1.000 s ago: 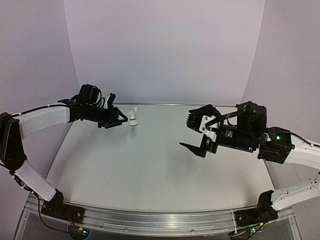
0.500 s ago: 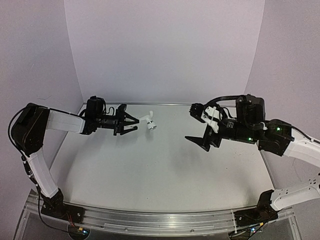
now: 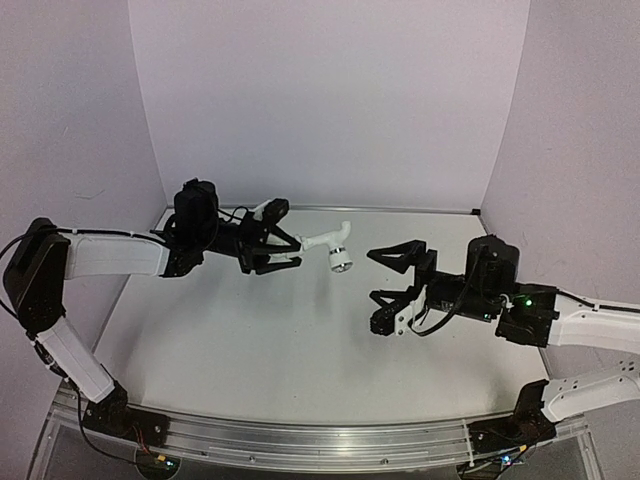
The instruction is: Install the water faucets
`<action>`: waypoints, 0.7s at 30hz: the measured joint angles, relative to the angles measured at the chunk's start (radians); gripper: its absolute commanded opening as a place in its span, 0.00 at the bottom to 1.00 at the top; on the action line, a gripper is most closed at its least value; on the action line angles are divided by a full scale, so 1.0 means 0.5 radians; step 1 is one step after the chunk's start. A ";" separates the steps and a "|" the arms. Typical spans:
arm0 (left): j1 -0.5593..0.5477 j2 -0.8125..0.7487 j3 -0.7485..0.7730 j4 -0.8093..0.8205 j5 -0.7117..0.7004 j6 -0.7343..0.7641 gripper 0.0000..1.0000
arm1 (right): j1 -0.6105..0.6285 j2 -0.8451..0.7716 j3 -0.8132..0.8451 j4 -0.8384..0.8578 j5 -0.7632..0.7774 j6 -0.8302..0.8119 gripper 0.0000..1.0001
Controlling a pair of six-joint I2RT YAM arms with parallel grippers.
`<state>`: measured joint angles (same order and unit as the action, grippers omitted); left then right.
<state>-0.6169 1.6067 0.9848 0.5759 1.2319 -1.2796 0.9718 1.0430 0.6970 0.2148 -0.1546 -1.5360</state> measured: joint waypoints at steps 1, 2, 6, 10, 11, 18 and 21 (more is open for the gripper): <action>-0.009 -0.023 0.000 -0.003 0.010 -0.003 0.00 | 0.000 0.016 -0.018 0.067 -0.020 -0.068 0.80; -0.016 -0.041 0.000 -0.005 0.016 -0.005 0.00 | 0.000 0.028 -0.037 0.126 -0.040 -0.132 0.80; -0.065 -0.057 0.000 -0.016 0.044 -0.008 0.00 | -0.001 0.092 -0.108 0.382 -0.117 -0.347 0.81; -0.125 -0.057 0.000 -0.015 0.066 -0.023 0.00 | -0.001 0.186 -0.120 0.550 -0.160 -0.488 0.81; -0.139 -0.055 0.000 -0.013 0.074 -0.032 0.00 | -0.001 0.207 -0.120 0.580 -0.168 -0.515 0.80; -0.185 -0.030 0.001 0.024 0.114 -0.080 0.00 | -0.001 0.302 -0.119 0.666 -0.222 -0.650 0.61; -0.208 -0.019 0.001 0.025 0.120 -0.096 0.01 | -0.002 0.309 -0.116 0.678 -0.253 -0.673 0.49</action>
<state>-0.7210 1.5974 0.9852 0.5883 1.2917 -1.3277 0.9710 1.1976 0.6391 0.5539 -0.2812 -1.8724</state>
